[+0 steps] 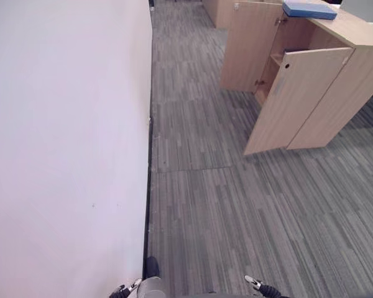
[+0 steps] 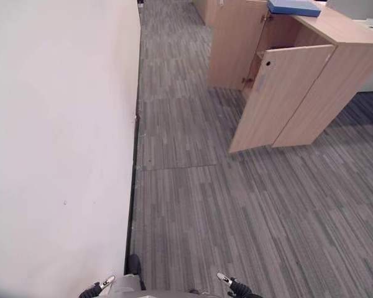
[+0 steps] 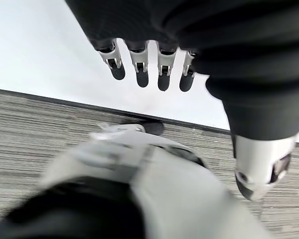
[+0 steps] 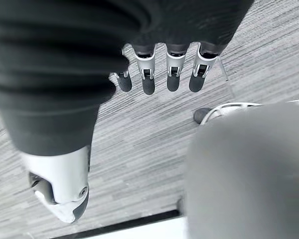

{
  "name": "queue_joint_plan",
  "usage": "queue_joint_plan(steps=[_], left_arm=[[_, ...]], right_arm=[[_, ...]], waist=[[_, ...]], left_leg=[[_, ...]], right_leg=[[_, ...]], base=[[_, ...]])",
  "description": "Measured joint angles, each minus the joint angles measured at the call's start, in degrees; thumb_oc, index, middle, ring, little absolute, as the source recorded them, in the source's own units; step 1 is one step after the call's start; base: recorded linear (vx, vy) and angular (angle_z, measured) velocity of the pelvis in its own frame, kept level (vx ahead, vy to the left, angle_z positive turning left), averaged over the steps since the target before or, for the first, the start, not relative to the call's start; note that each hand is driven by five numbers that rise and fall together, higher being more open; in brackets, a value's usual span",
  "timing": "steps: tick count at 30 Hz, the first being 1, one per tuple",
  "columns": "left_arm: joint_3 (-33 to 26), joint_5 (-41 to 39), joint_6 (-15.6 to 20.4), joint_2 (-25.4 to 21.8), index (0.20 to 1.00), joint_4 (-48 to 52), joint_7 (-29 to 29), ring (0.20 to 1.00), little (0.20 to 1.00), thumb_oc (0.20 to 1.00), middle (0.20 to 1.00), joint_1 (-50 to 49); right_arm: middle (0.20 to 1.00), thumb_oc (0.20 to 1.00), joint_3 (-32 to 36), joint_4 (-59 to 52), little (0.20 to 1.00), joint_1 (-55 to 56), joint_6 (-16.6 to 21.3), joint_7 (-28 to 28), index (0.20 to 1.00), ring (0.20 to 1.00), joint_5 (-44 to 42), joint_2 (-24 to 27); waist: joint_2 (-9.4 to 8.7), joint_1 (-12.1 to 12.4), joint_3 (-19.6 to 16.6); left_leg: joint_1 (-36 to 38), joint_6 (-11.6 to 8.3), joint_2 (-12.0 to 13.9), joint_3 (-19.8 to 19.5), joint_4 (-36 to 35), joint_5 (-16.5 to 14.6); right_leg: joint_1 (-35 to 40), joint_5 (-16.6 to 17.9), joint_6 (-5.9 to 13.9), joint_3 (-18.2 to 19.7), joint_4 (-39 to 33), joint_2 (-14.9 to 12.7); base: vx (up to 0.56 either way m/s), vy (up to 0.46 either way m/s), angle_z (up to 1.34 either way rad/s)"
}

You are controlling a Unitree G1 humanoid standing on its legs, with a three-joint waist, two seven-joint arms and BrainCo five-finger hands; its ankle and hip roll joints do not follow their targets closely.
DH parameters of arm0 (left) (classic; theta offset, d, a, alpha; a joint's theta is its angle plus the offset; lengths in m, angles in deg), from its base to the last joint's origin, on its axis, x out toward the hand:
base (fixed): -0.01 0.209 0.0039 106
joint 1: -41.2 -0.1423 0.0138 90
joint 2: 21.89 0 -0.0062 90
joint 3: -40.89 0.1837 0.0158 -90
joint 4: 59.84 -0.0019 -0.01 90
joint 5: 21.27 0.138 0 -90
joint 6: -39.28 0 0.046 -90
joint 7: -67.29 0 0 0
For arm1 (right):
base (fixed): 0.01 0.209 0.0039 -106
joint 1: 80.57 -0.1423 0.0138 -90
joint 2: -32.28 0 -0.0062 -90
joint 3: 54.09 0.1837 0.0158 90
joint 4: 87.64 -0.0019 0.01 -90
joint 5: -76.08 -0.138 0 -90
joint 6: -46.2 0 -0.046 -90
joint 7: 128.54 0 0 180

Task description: Put the empty folder in the office cabinet

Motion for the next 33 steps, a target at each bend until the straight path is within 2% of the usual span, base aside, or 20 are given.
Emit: queue_joint_plan(steps=[3, 6, 8, 10, 11, 12, 13, 15, 16, 17, 18, 20, 22, 23, 24, 25, 26, 28, 30, 33], left_arm=[[-1.05, -1.0, 0.58, -0.37, 1.0, 1.18, -0.07, 1.0, 1.0, 1.0, 1.0, -3.87], [-2.37, -1.32, -2.08, -0.57, 1.0, 0.53, -2.65, 1.0, 1.0, 1.0, 1.0, -3.91], [-2.42, -1.67, -3.78, -0.62, 1.0, -1.93, -3.92, 1.0, 1.0, 1.0, 1.0, -3.02], [-1.95, -1.74, -4.49, -0.64, 1.0, -3.79, -4.1, 1.0, 1.0, 1.0, 1.0, -3.23], [-0.8, 0.24, -4.33, -0.94, 1.0, -5.2, -4.18, 1.0, 1.0, 1.0, 1.0, -3.05], [1.09, 0.8, -4.09, -0.43, 1.0, -5.09, -3.68, 1.0, 1.0, 1.0, 1.0, -4.18], [0.55, 0.76, -3.99, 0.29, 1.0, -5.13, -3.67, 1.0, 1.0, 1.0, 1.0, -4.9], [3.41, 1.27, -4.16, 0.03, 1.0, -5.03, -3.85, 1.0, 1.0, 1.0, 1.0, -5.6], [4.96, 1.3, -4.17, 0.06, 1.0, -3.54, -3.89, 1.0, 1.0, 1.0, 1.0, -6.51], [7.38, 1.29, -3.73, 0.83, 1.0, -2.71, -2.7, 1.0, 1.0, 1.0, 1.0, -6.62], [7.18, 1.42, -3.51, 0.48, 1.0, -1.83, -1.97, 1.0, 1.0, 1.0, 1.0, -6.17], [7.62, 1.28, -1.96, 1.51, 1.0, -1.42, -1.37, 1.0, 1.0, 1.0, 1.0, -4.63], [6.91, 1.2, -0.7, 1.2, 1.0, -0.95, -0.52, 1.0, 1.0, 1.0, 1.0, -2.16], [7.04, 1.2, 0.41, 0.13, 1.0, -0.42, -0.27, 1.0, 1.0, 1.0, 1.0, -1.18], [7.04, 1.26, 0.99, -0.19, 1.0, -0.03, -0.03, 1.0, 1.0, 1.0, 1.0, -1.14], [7.03, 1.36, 0.93, 0.81, 1.0, -0.14, -0.01, 1.0, 1.0, 1.0, 1.0, -0.27], [6.79, 1.59, 0.95, 1.95, 1.0, -0.04, -0.59, 1.0, 1.0, 1.0, 1.0, -0.19], [5.0, 2.5, 0.72, 0.78, 1.0, -1.09, -0.76, 1.0, 1.0, 1.0, 1.0, -0.07], [4.8, 3.03, 0.64, 0.42, 1.0, -1.23, -0.97, 1.0, 1.0, 1.0, 1.0, -0.16], [4.74, 3.66, 0.42, 0.16, 1.0, -1.43, -1.11, 1.0, 1.0, 1.0, 1.0, -0.22]], right_arm=[[1.0, 1.0, 1.28, -0.11, 1.0, 0.98, 0.11, -0.6, 1.0, 1.0, 0.01, -2.65], [1.0, 1.0, 1.28, 0.15, 1.0, 0.88, -0.09, -1.26, 1.0, 1.0, 0.02, -3.17], [1.0, 1.0, 3.3, 0.23, 1.0, 1.24, -0.34, -1.49, 1.0, 1.0, 0.04, -3.27], [1.0, 1.0, 3.91, -0.43, 1.0, 0.99, -0.28, -2.03, 1.0, 1.0, 0.0, -2.93], [1.0, 1.0, 4.0, -0.38, 1.0, 1.13, -0.35, -2.23, 1.0, 1.0, 0.01, -2.96], [1.0, 1.0, 4.28, -0.56, 1.0, 1.33, -0.3, -2.38, 1.0, 1.0, -0.01, -1.86], [1.0, 1.0, 4.74, -0.9, 1.0, 1.66, -0.3, -2.56, 1.0, 1.0, -0.02, -1.15], [1.0, 1.0, 4.36, -4.38, 1.0, 3.06, 0.59, -2.26, 1.0, 1.0, -0.1, -0.34], [1.0, 1.0, 4.12, -4.37, 1.0, 2.38, 0.78, -2.46, 1.0, 1.0, -0.08, 1.12], [1.0, 1.0, 2.83, -3.84, 1.0, -0.16, 1.4, -1.31, 1.0, 1.0, -0.04, 1.09], [1.0, 1.0, 2.99, -4.12, 1.0, -1.82, 2.86, -0.03, 1.0, 1.0, -0.09, 1.2], [1.0, 1.0, 2.17, -4.92, 1.0, -3.39, 3.74, -0.07, 1.0, 1.0, -0.12, 1.85], [1.0, 1.0, 1.84, -6.26, 1.0, -5.54, 3.75, -0.01, 1.0, 1.0, -0.64, 1.72], [1.0, 1.0, 1.1, -6.57, 1.0, -5.23, 3.37, -0.01, 1.0, 1.0, -1.87, 1.07], [1.0, 1.0, 1.07, -6.09, 1.0, -3.35, 2.47, 0.01, 1.0, 1.0, -2.4, 0.3], [1.0, 1.0, 1.53, -5.73, 1.0, -2.52, 2.14, 0.11, 1.0, 1.0, -2.49, 0.63], [1.0, 1.0, 1.57, -3.76, 1.0, -2.87, 1.62, 0.13, 1.0, 1.0, -2.55, 1.19], [1.0, 1.0, 2.32, -3.85, 1.0, -1.09, 0.9, 0.1, 1.0, 1.0, -2.67, 1.55], [1.0, 1.0, 3.43, -3.75, 1.0, 2.48, 0.26, 0.12, 1.0, 1.0, -2.66, 1.91], [1.0, 1.0, 3.44, -3.39, 1.0, 2.9, -0.39, -0.06, 1.0, 1.0, -2.54, 1.44]], waist=[[-2.12, 1.03, -1.38], [-2.93, 1.18, -3.01], [-2.32, 1.08, -3.08], [-1.25, 1.3, -2.98], [-2.38, 2.0, -3.45], [-1.53, 2.52, -4.24], [0.41, 2.48, -4.43], [0.47, 0.75, -5.03], [0.96, 1.03, -5.47], [2.18, 0.81, -5.02], [3.62, -0.8, -4.3], [6.75, -2.39, -3.87], [8.16, -4.22, -2.86], [5.47, -4.45, -2.8], [3.73, -5.03, -4.31], [3.86, -5.13, -4.51], [3.6, -4.77, -4.41], [3.35, -6.16, -4.1], [4.5, -6.88, -3.6], [3.94, -6.6, -2.54]], left_leg=[[2.01, 4.39, -1.43, 0.98, 0.98, -0.51], [2.18, 5.05, -4.14, 0.5, -0.03, -0.46], [4.68, 7.95, -6.35, 0.13, -3.11, -0.38], [6.59, 9.04, -6.72, -0.38, -2.09, -0.92], [5.82, 10.32, -9.2, 1.86, 0.97, -5.72], [7.19, 11.6, -12.63, 1.18, -0.83, -6.42], [8.54, 12.54, -12.95, 1.25, -1.88, -6.83], [10.08, 13.31, -13.72, -0.76, -2.44, -6.57], [10.68, 14.32, -14.13, -1.15, -2.38, -7.56], [10.73, 14.93, -13.9, -2.61, -2.32, -9.82], [11.43, 13.53, -12.58, -2.4, -2.33, -8.27], [11.98, 14.16, -10.74, -4.2, -1.36, -10.5], [13.99, 12.33, -8.07, -4.81, -1.0, -11.03], [16.86, 9.57, -8.11, -5.43, -1.91, -12.07], [18.53, 6.81, -7.75, -7.42, -2.29, -13.79], [19.17, 5.81, -7.69, -8.84, -0.6, -14.87], [17.27, 6.78, -9.38, -8.89, 4.28, -15.88], [17.41, 6.96, -11.07, -8.99, 4.27, -16.16], [18.15, 7.99, -10.5, -9.88, 2.73, -16.74], [19.25, 8.13, -8.19, -10.33, 1.9, -18.54]], right_leg=[[2.46, -0.94, 2.86, -2.28, 0.49, -2.35], [2.83, -2.35, 5.24, -3.54, 1.12, -4.36], [2.77, -3.68, 6.97, -3.44, 4.55, -5.55], [2.31, -3.75, 7.16, -2.55, 10.67, -6.31], [0.19, -5.74, 9.24, -3.07, 17.02, -9.61], [-2.21, -6.59, 8.92, -3.29, 24.16, -11.32], [-3.53, -6.31, 8.73, -3.52, 29.16, -11.41], [-9.96, -1.9, 6.8, -2.93, 48.88, -17.54], [-14.35, -3.63, 6.67, 0.18, 53.73, -20.17], [-20.2, -5.89, 6.83, 4.68, 55.92, -20.35], [-22.57, -8.27, 6.54, 6.63, 54.7, -19.97], [-27.27, -7.78, 8.07, 8.44, 47.63, -17.64], [-29.98, -5.04, 7.36, 11.77, 33.14, -12.36], [-29.27, 0.15, 7.7, 12.38, 24.13, -10.68], [-27.72, 6.62, 4.08, 14.57, 20.23, -9.03], [-26.22, 6.19, 4.27, 14.2, 18.96, -7.85], [-24.39, 5.72, 4.8, 13.78, 15.19, -6.67], [-21.63, 5.87, 4.76, 11.18, 11.96, -4.1], [-20.22, 4.57, 2.66, 7.49, 13.01, -0.58], [-21.48, 1.27, -0.25, 4.81, 18.01, -0.18]], base=[[0.36, 0.353, -0.2], [0.27, 0.338, 0.33], [0.32, 0.443, 0.52], [0.29, 0.452, 0.4], [0.19, 0.349, 0.24], [0.25, 0.432, 0.25], [0.12, 0.222, 0.46], [0.13, 0.193, 0.94], [0.16, 0.208, 0.52], [0.19, 0.176, 0.2], [0.11, 0.043, 0.31], [0.1, 0.008, 0.26], [0.13, -0.106, 0.26], [0.22, -0.148, 0.72], [0.27, -0.129, 0.66], [0.22, -0.092, 0.31], [0.32, -0.135, -0.01], [0.3, -0.125, 0.1], [0.24, -0.1, 0.45], [0.35, -0.176, 0.03]])
